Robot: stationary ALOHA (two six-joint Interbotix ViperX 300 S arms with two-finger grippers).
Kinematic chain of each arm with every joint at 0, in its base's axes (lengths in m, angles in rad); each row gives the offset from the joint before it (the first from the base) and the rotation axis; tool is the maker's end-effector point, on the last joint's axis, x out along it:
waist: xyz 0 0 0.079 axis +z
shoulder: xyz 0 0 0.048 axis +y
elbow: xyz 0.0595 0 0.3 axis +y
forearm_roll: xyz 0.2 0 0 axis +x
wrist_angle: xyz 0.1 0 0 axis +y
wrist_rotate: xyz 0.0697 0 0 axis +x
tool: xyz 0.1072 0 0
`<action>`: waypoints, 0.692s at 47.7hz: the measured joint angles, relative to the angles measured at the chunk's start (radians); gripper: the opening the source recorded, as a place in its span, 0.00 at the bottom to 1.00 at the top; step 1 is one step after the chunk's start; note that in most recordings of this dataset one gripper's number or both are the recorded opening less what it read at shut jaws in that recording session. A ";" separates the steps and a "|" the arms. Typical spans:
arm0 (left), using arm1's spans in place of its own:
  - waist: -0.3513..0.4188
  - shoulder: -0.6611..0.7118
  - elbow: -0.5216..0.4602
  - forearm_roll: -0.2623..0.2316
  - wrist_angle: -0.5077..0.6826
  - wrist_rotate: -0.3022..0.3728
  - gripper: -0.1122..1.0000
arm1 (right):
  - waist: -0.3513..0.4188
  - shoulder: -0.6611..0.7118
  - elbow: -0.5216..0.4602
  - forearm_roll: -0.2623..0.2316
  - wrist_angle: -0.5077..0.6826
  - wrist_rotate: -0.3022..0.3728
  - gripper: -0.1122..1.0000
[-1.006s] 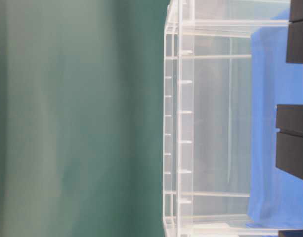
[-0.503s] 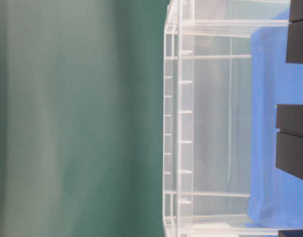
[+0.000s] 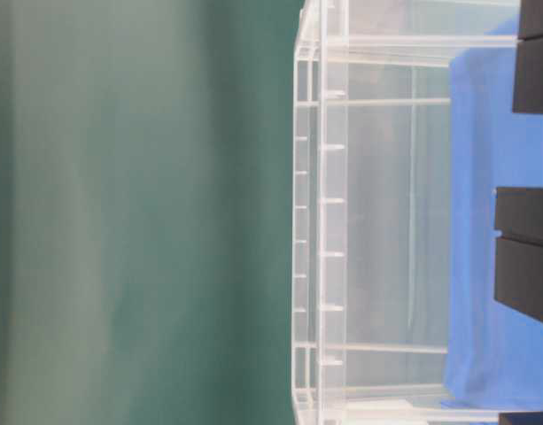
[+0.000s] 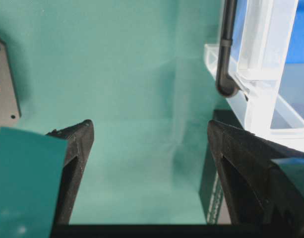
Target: Take the box out of the case with the left arm.
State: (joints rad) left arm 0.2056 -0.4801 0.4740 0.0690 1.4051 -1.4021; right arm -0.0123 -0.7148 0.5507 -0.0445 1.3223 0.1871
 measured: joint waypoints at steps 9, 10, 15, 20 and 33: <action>0.000 0.000 0.000 0.002 -0.002 0.014 0.91 | 0.000 0.000 0.000 0.000 0.002 0.000 0.10; -0.002 -0.002 0.000 0.002 -0.002 0.017 0.91 | 0.000 0.000 0.000 0.000 0.000 0.000 0.10; 0.000 -0.002 0.000 0.000 -0.002 0.020 0.91 | 0.000 0.000 0.000 0.000 0.000 0.000 0.10; 0.000 -0.002 0.000 0.000 -0.002 0.020 0.91 | 0.000 0.000 0.000 0.000 0.000 0.000 0.10; -0.002 -0.002 0.000 0.000 0.000 0.018 0.91 | 0.000 0.000 0.000 0.000 0.000 0.000 0.10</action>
State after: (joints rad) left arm 0.2040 -0.4817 0.4740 0.0690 1.4051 -1.3837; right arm -0.0123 -0.7148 0.5507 -0.0445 1.3223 0.1871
